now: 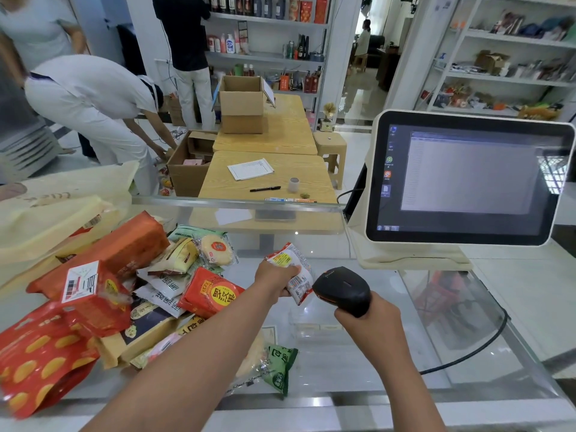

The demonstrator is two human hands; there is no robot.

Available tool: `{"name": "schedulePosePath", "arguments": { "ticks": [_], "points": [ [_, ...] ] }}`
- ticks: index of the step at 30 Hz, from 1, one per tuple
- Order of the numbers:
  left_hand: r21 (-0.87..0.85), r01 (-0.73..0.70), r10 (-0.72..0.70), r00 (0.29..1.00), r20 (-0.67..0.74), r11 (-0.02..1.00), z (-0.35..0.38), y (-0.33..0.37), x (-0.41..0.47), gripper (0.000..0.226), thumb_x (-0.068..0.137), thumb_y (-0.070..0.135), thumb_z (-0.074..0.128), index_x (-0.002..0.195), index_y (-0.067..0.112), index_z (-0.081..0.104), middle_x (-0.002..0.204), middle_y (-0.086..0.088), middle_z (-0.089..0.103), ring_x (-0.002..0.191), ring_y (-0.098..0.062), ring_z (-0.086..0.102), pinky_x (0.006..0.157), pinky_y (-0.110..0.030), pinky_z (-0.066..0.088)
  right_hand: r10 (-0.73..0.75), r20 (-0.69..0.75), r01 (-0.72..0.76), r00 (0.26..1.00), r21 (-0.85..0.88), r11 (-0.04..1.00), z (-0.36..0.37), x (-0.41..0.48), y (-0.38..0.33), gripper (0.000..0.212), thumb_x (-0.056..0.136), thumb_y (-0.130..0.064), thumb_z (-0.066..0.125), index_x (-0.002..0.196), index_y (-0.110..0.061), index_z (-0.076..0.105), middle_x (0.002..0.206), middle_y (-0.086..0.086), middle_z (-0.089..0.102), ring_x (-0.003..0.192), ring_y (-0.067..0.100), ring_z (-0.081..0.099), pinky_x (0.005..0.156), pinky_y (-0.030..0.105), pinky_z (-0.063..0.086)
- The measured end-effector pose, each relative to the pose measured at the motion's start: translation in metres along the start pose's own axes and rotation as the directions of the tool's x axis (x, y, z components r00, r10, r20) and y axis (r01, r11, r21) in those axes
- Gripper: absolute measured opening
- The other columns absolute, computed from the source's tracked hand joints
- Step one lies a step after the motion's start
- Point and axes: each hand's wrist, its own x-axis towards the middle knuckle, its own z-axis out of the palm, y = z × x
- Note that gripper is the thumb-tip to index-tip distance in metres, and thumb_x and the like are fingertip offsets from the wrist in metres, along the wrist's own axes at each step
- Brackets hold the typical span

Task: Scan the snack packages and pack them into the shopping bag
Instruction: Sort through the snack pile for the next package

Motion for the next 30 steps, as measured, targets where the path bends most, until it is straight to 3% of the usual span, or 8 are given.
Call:
{"name": "schedulePosePath", "arguments": {
  "ticks": [8,17,21,26,30],
  "points": [
    [0.003,0.000,0.000,1.000,-0.004,1.000,0.000,0.000,-0.002,0.038,0.086,0.011,0.071,0.117,0.013,0.049,0.115,-0.013,0.066,0.094,-0.026,0.069,0.044,-0.026,0.055,-0.003,0.034,0.003,0.999,-0.002,1.000,-0.001,-0.002,0.000,0.019,0.072,-0.014,0.069,0.064,-0.017,0.051,0.056,-0.003,0.053,0.051,0.008,0.046,0.047,0.016,0.035],
    [-0.001,0.006,-0.006,1.000,-0.008,1.000,0.000,-0.001,-0.002,0.038,0.085,0.010,0.071,0.116,0.013,0.050,0.112,-0.013,0.067,0.092,-0.026,0.070,0.043,-0.026,0.055,-0.004,0.037,0.004,0.999,0.003,1.000,-0.002,-0.002,0.001,0.020,0.072,-0.014,0.069,0.065,-0.019,0.052,0.057,-0.005,0.053,0.052,0.006,0.047,0.046,0.012,0.033],
    [-0.013,0.014,-0.013,1.000,0.006,1.000,0.000,-0.002,0.000,0.038,0.084,0.010,0.072,0.116,0.012,0.051,0.111,-0.013,0.069,0.089,-0.025,0.071,0.045,-0.027,0.055,-0.003,0.031,0.003,1.000,0.025,1.000,0.000,-0.002,0.003,0.014,0.071,-0.013,0.070,0.069,-0.013,0.056,0.059,-0.002,0.056,0.054,0.009,0.049,0.048,0.017,0.037],
    [-0.014,0.005,-0.004,1.000,0.028,1.000,-0.003,-0.002,-0.001,0.036,0.084,0.010,0.072,0.115,0.011,0.052,0.111,-0.013,0.068,0.092,-0.025,0.070,0.049,-0.030,0.057,0.003,0.038,-0.004,0.999,0.023,1.000,0.012,0.008,0.014,0.018,0.071,-0.012,0.069,0.071,-0.017,0.051,0.070,0.001,0.055,0.060,0.011,0.048,0.052,0.020,0.035],
    [-0.001,0.003,-0.003,0.999,0.033,1.000,-0.008,-0.002,0.000,0.038,0.083,0.010,0.073,0.115,0.009,0.053,0.110,-0.014,0.069,0.091,-0.024,0.071,0.059,-0.033,0.060,0.057,0.074,-0.050,0.996,-0.095,0.994,0.035,0.024,0.036,0.020,0.071,-0.013,0.067,0.087,-0.012,0.055,0.088,0.009,0.056,0.067,0.015,0.051,0.053,0.021,0.034]
  ]
}}
